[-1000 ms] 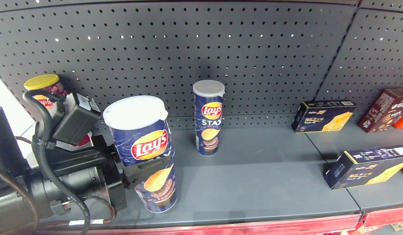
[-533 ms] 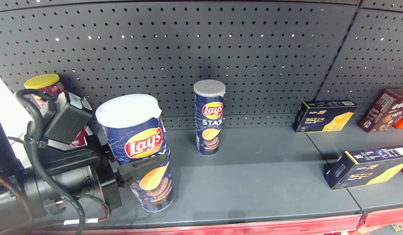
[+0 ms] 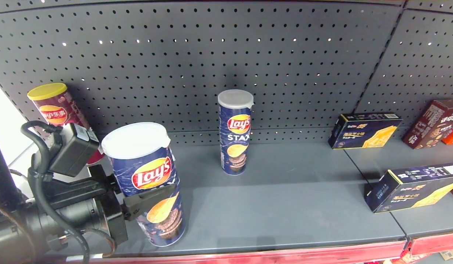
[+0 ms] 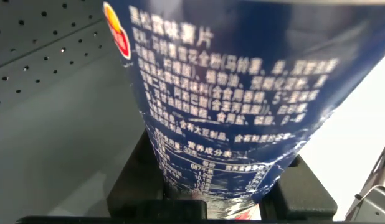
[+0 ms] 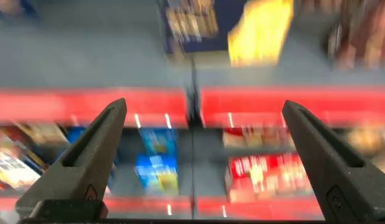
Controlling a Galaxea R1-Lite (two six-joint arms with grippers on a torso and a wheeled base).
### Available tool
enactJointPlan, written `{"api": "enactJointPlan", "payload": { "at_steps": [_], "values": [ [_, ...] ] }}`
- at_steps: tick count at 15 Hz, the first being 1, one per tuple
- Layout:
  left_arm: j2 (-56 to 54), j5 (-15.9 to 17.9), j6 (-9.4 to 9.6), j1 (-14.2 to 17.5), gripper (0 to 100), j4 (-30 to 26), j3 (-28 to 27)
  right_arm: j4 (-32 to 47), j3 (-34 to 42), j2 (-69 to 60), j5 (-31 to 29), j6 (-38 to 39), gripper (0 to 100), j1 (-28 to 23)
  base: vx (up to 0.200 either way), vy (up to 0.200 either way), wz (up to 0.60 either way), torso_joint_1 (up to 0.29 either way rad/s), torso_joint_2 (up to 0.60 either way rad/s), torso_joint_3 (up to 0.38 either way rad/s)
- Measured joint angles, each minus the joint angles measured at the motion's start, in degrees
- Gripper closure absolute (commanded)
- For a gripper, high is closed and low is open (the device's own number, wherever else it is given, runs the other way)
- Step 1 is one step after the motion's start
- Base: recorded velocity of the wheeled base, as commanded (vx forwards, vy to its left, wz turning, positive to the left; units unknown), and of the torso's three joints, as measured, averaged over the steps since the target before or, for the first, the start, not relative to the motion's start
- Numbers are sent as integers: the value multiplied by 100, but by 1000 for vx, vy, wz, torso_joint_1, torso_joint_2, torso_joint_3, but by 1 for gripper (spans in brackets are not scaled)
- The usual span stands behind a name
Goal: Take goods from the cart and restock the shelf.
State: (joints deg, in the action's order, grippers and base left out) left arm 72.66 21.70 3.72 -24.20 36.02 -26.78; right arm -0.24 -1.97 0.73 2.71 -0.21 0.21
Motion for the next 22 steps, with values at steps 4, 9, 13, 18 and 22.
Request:
{"api": "enactJointPlan", "payload": {
  "at_steps": [4,9,13,18,22],
  "values": [
    [-48,-11,-22,26,100,16,-6,29,-1048,940,972,-424,0,200,0,0,0,0,0,0],
    [-124,-6,-55,127,100,5,22,111,-2032,2391,1634,-650,0,907,0,0,0,0,0,0],
    [-135,0,-57,133,100,11,-6,113,-2583,3482,1699,-652,0,1897,0,0,0,0,0,0],
    [-135,-5,-63,152,100,11,-37,-24,-3270,4874,1710,-485,0,2732,0,0,0,0,0,0],
    [-124,0,-60,201,100,11,-66,-424,-3782,5899,1415,-433,0,2828,0,0,0,0,0,0]
  ]
}}
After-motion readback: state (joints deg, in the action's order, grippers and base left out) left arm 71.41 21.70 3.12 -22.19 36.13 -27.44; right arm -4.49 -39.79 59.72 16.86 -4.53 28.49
